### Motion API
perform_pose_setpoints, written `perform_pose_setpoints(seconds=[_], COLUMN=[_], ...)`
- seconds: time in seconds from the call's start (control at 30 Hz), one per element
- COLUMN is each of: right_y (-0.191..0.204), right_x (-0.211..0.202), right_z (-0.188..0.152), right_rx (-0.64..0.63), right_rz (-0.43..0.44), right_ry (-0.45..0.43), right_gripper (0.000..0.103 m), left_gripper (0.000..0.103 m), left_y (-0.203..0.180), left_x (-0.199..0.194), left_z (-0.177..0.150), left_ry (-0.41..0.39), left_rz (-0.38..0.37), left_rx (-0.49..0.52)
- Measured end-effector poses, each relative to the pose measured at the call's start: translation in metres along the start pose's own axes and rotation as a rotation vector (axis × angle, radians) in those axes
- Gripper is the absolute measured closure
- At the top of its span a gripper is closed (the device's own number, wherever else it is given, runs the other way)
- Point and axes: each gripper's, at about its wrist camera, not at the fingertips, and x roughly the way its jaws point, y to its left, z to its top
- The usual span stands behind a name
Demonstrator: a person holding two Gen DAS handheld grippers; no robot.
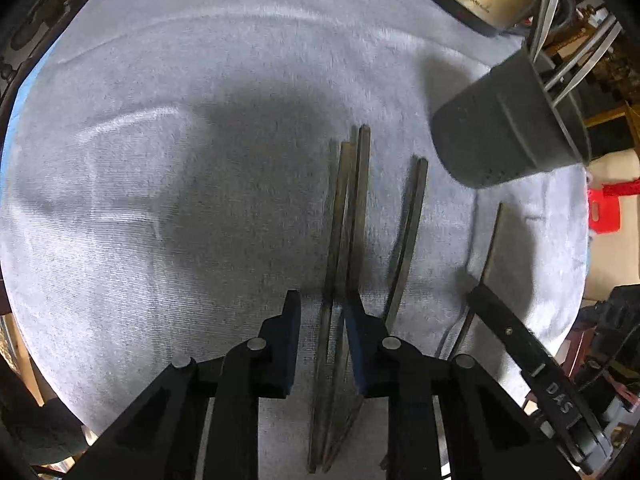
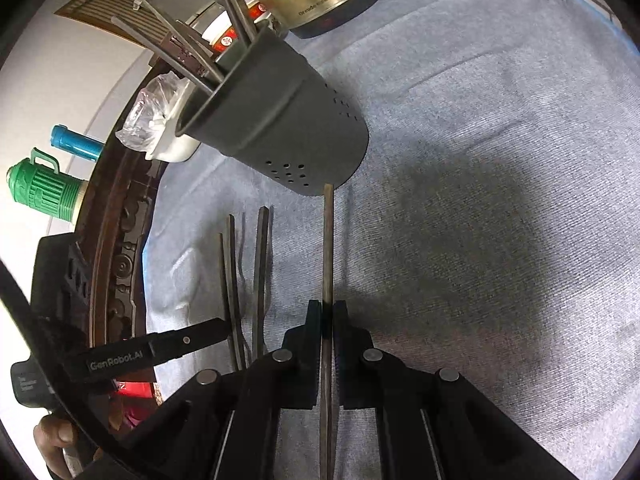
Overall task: Organize utensils
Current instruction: 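Close the left gripper on a dark stick while the right gripper holds its stick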
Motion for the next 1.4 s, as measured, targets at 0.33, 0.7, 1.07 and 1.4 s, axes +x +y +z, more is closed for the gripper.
perform_pose_setpoints(seconds=[0.33, 0.7, 1.07, 1.4], right_y=[0.004, 0.018, 0.026, 0.040], right_x=[-0.001, 0.009, 0.012, 0.034], right_z=[-0.001, 0.006, 0.011, 0.012], right_rx=[-0.013, -0.068, -0.130, -0.192], right_rz=[-0.011, -0.083, -0.161, -0.227], right_ry=[0.005, 0.070, 0.162, 0.314], right_gripper=[0.097, 0.097, 0.097, 0.097], left_gripper=[0.092, 0.097, 0.097, 0.097], left_y=[0.010, 0.005, 0.004, 0.006], left_x=[0.011, 0.013, 0.017, 0.024], left_z=[-0.014, 0.005, 0.035, 0.057], left_ry=[0.040, 0.084, 0.181, 0.228], left_rz=[0.000, -0.029, -0.043, -0.039], left_rx=[0.012, 0.033, 0.064, 0.087])
